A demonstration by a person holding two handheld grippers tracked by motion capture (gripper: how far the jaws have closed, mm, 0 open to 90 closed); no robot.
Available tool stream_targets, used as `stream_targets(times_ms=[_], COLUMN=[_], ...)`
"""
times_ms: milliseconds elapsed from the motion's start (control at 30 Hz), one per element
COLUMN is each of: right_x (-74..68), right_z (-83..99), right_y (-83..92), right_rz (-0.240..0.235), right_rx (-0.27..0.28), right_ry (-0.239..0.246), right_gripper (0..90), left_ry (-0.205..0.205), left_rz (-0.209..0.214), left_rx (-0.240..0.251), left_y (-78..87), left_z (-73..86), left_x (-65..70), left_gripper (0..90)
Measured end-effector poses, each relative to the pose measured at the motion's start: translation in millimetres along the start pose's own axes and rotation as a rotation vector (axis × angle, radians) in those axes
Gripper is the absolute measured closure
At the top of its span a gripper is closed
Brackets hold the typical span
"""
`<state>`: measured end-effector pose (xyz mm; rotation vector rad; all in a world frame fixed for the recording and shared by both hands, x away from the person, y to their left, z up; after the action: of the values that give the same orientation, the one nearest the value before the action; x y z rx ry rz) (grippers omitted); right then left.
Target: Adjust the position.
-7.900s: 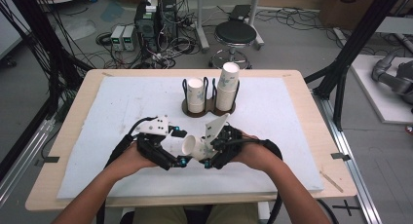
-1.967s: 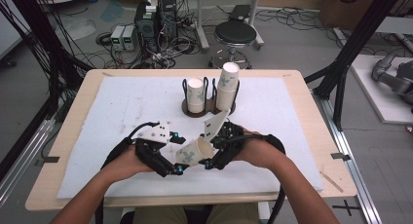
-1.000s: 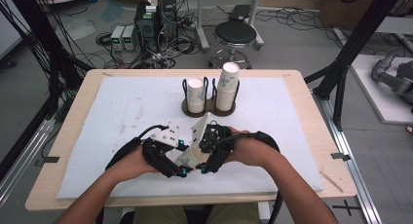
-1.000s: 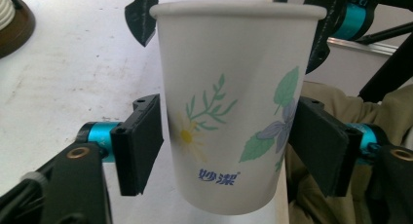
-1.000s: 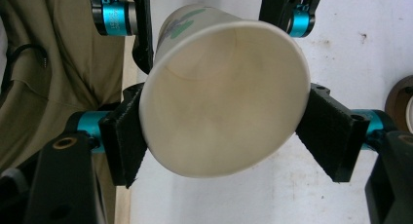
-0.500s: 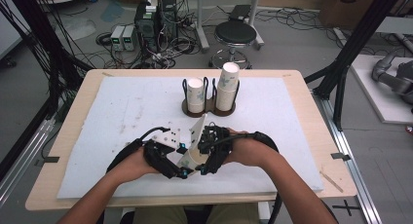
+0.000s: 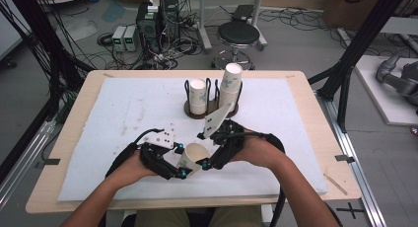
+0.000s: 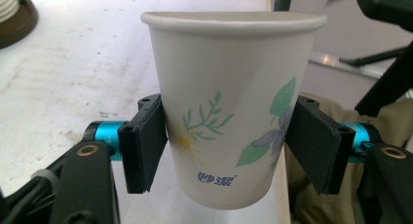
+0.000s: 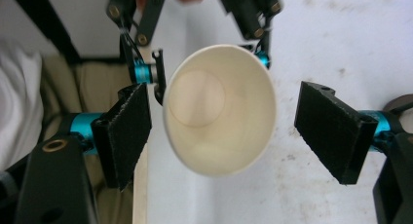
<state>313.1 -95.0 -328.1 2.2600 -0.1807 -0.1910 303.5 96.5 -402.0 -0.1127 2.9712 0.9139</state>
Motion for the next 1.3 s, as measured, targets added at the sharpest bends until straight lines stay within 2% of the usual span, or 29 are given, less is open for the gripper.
stream_targets(times_ms=[200,300,467,633,733,967,1300], right_x=[7.1,11.7,18.3,22.2,24.3,29.0,31.0], right_z=[12.9,24.1,46.1,71.9,88.9,125.4,152.9], right_y=[17.7,22.6,24.6,20.9,19.2,20.5,24.8], right_rz=[0.038,0.053,0.082,0.118,0.155,0.254,0.347], right_rx=[0.140,0.208,0.290,0.338,0.356,0.446,0.508], right_ry=[-0.079,-0.126,-0.207,-0.281,-0.318,-0.420,-0.492], right_gripper=[21.9,21.9,21.9,21.9,21.9,21.8,21.5], left_ry=[0.068,0.087,0.104,0.110,0.115,0.138,0.130], left_rz=[-0.078,-0.109,-0.160,-0.220,-0.249,-0.354,-0.478], left_rx=[0.094,0.138,0.211,0.267,0.290,0.348,0.410], left_y=[10.8,16.3,24.4,32.1,36.9,50.2,69.1], left_z=[16.5,22.5,30.9,38.6,43.5,55.4,61.0], left_x=[-6.2,-7.6,-8.8,-9.7,-10.5,-13.2,-17.1], left_gripper=[32.4,32.4,32.2,32.0,31.9,31.6,31.4])
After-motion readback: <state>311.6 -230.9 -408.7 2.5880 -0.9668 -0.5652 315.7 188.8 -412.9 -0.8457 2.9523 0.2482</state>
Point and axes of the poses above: each handheld gripper's, and its own axes: y roughly backward along the jaws, z roughly out of its underside, x roughly to its right, the point moved 3 cm from there along -y, roughly forward along the jaws, and after that the axes turned 12 degrees about -y, right-handed, at the moved point
